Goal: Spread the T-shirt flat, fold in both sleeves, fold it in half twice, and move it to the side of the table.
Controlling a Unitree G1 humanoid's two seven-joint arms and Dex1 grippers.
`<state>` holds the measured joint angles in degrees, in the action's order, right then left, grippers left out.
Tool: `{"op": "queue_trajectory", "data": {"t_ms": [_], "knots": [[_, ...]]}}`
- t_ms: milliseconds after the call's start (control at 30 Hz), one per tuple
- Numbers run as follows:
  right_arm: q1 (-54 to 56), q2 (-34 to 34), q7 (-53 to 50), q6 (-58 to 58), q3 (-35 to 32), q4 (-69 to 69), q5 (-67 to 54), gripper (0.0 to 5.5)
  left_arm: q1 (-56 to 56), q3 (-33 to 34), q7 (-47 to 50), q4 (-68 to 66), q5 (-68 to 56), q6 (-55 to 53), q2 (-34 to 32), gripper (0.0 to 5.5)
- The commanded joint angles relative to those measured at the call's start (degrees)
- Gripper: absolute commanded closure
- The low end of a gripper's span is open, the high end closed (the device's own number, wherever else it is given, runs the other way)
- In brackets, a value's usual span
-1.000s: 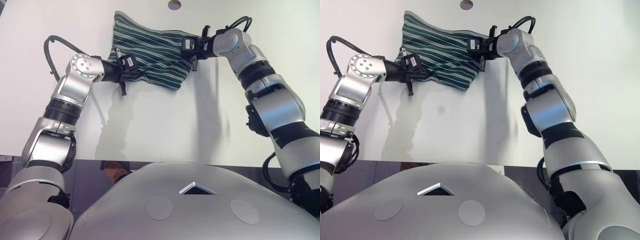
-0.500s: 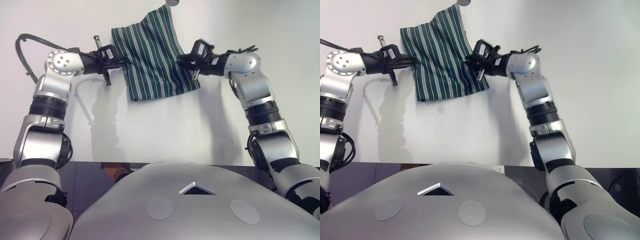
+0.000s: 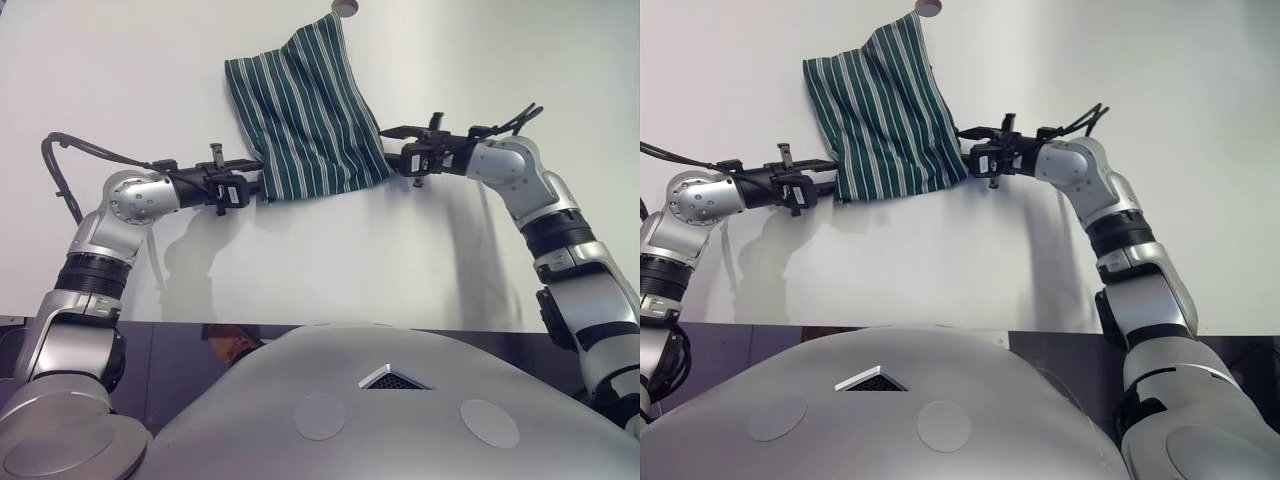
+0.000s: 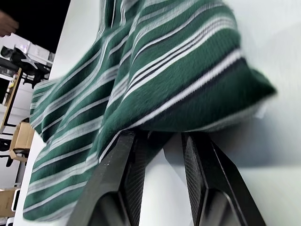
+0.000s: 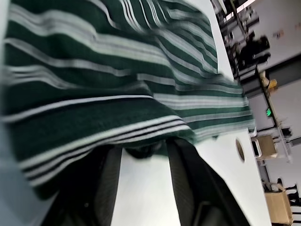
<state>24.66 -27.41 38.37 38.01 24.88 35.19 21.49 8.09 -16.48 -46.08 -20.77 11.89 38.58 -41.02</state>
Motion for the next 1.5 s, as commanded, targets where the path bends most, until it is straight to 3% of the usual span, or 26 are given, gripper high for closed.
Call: {"op": "queue_trajectory", "data": {"t_ms": [33,100,300,433,567,700,800,1067,1167,1233,1367,1433,1500], "knots": [[1.58,1.77,-1.47,2.39,4.29,5.30,5.38,3.77,0.87,-2.92,-1.17,-1.20,2.43,-0.58,0.86,4.25],[2.36,2.13,-1.45,3.00,5.90,7.30,6.27,4.03,0.93,-4.28,-2.49,-0.88,1.76,-1.02,1.14,4.19],[1.21,1.47,7.50,-3.36,4.08,5.77,-2.81,5.22,-0.13,-5.45,-11.16,2.16,-7.06,-11.55,0.78,5.29],[-9.25,-7.29,26.50,-24.65,2.36,-20.66,-22.12,5.47,-4.83,-3.55,-22.73,12.64,-22.19,-32.05,-4.09,5.49],[-15.71,-15.16,33.66,-48.63,-2.39,-40.90,-40.69,5.47,-8.34,2.54,-28.00,23.29,-40.40,-54.85,-9.10,5.49],[-10.95,-12.56,30.00,-68.02,-7.76,-42.18,-50.84,5.47,-3.66,10.63,-23.58,24.47,-52.58,-71.64,-6.79,5.49],[-3.35,-6.78,25.18,-79.65,-12.66,-35.22,-56.89,5.47,5.93,12.67,-13.20,16.96,-51.10,-78.57,-1.06,5.49],[11.29,5.93,15.86,-74.85,-10.50,-3.61,-43.68,5.47,15.62,10.34,-0.21,4.33,-40.26,-79.13,8.38,5.49],[12.83,8.97,13.20,-73.52,-14.09,1.53,-43.13,4.87,16.63,12.03,1.92,2.01,-38.84,-78.59,10.60,4.97],[13.87,10.53,10.09,-73.28,-20.42,2.98,-46.27,4.64,16.76,13.92,4.65,0.00,-37.92,-77.29,11.86,4.59],[15.01,11.69,4.28,-74.93,-34.64,2.15,-54.82,4.64,16.58,18.66,8.30,-3.86,-37.77,-75.08,13.87,4.59],[13.01,11.75,3.36,-73.06,-35.97,-3.10,-54.98,4.64,15.79,20.99,9.12,-4.26,-38.34,-74.36,14.58,4.59],[9.32,13.04,5.10,-70.25,-30.23,-11.88,-51.64,4.64,15.34,23.59,10.80,-5.59,-37.74,-71.29,15.06,4.59]]}}
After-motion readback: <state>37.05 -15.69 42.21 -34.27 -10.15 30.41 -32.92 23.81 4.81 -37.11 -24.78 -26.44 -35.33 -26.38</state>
